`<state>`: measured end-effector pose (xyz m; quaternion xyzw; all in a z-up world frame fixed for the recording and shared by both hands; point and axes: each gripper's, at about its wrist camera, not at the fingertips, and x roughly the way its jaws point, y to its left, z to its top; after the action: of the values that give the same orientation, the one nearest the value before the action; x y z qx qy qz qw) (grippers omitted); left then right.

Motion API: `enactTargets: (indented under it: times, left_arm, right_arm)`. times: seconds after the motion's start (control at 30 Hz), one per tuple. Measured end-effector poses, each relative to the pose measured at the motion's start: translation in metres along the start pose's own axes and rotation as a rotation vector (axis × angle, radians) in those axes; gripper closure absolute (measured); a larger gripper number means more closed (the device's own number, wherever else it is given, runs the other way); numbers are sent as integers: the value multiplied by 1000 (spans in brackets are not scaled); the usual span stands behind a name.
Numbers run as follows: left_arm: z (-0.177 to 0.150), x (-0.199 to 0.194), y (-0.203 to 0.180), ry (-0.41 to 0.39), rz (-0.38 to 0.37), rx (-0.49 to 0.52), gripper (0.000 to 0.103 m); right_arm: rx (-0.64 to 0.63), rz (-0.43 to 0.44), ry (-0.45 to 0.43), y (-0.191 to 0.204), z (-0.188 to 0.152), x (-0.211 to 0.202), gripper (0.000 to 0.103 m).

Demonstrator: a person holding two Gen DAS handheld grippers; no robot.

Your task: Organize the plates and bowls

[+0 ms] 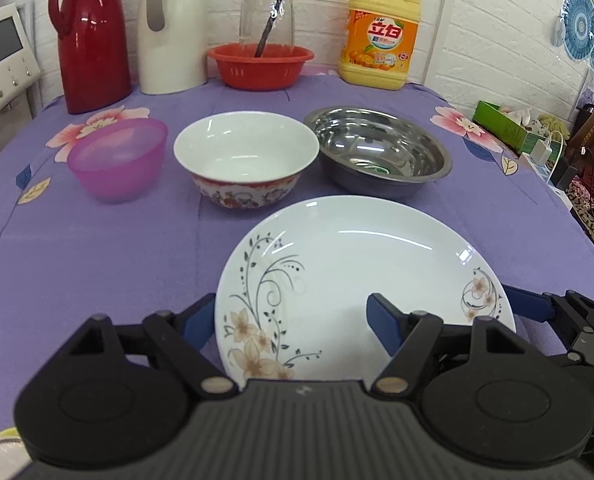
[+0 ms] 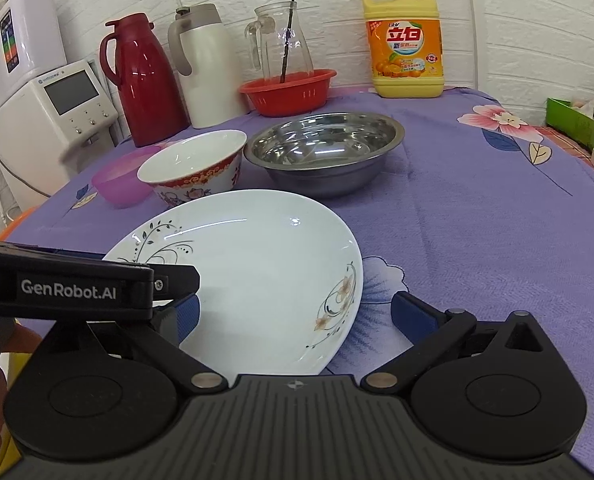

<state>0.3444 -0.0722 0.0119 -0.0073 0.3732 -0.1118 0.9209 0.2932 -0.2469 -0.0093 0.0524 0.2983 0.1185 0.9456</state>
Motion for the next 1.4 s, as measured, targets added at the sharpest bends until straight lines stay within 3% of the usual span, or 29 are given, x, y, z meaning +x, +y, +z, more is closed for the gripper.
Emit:
enactTargets:
  times: [0.17,0.27,0.33,0.4,0.57,0.73,0.87,1.1,1.4]
  left_arm:
    - [-1,13,3,34,-14,-25,33]
    - [0,11,1,39,-9,-14,38]
    - [1,9,3,51,-24,-26,50]
    - [0,4,3,62,-31,-32,50]
    - [-8,-18,4,25,-55,-28,50]
    - [-14,-47,11,-30,-72,-40,50]
    - [-24,-78,29,-80,-74,-69,49]
    - [-63,-133,75,-137,12,-130,49]
    - [-121,-178,125,-138,122,-208,45]
  right_arm:
    - [-51,-15,20,8,-1,3,0]
    - [-81,-6,32,12,0,6,0]
    - [-89,16,32,13,0,5,0]
    - [-87,8,30,17,-2,3,0]
    - [-35,17,19,22,-7,-16,0]
    - [-85,-14,-46,44,-9,-46,0]
    - [-112,8,-74,64,-12,-62,0]
    - [-169,125,-85,116,-25,-77,0]
    - [-263,262,-4,177,-55,-78,0]
